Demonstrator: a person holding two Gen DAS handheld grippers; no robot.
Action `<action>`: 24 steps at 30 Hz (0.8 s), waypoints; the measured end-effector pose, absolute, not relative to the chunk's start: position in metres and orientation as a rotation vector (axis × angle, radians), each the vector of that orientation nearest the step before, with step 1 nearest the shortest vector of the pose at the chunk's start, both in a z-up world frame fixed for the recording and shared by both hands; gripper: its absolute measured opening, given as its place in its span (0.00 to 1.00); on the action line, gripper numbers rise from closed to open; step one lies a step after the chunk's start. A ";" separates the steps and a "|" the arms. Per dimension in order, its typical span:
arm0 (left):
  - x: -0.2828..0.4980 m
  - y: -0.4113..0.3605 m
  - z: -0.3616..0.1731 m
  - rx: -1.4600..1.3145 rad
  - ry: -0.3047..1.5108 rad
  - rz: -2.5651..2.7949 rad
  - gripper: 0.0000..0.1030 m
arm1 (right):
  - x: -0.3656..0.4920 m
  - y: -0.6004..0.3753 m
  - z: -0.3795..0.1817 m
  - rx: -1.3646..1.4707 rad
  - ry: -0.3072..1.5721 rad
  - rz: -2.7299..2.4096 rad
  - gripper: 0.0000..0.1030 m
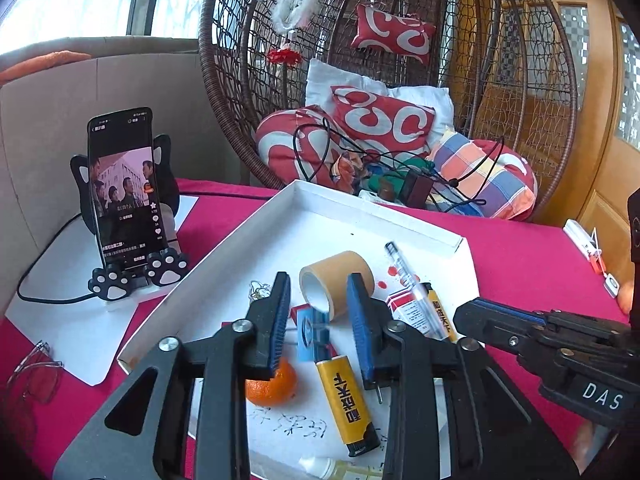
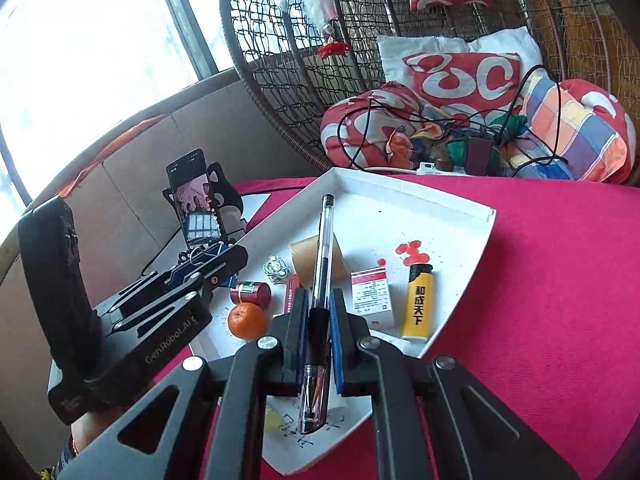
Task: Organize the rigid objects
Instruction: 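Lower the binder clip and pen into the tray and open both tools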
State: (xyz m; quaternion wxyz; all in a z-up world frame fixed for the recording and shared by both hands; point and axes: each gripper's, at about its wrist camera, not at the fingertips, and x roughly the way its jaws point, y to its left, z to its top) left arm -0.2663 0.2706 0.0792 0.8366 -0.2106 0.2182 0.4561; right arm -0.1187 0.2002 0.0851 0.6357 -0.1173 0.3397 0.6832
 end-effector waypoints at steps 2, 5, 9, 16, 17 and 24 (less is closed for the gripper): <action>-0.270 0.271 0.077 -0.452 0.456 0.984 0.85 | -0.121 0.203 0.079 -0.275 0.764 1.528 0.11; -0.276 0.267 0.077 -0.456 0.425 1.004 0.93 | -0.114 0.194 0.074 -0.246 0.755 1.488 0.64; -0.278 0.260 0.079 -0.463 0.403 1.023 1.00 | -0.097 0.169 0.075 -0.199 0.708 1.412 0.95; -0.271 0.226 0.090 -0.410 0.372 0.979 1.00 | -0.087 0.102 0.101 -0.078 0.476 1.306 1.00; -0.270 0.220 0.093 -0.395 0.363 0.976 1.00 | -0.087 0.091 0.107 -0.057 0.422 1.289 1.00; -0.262 0.176 0.126 -0.299 0.343 0.941 1.00 | -0.093 0.045 0.141 -0.007 0.283 1.128 1.00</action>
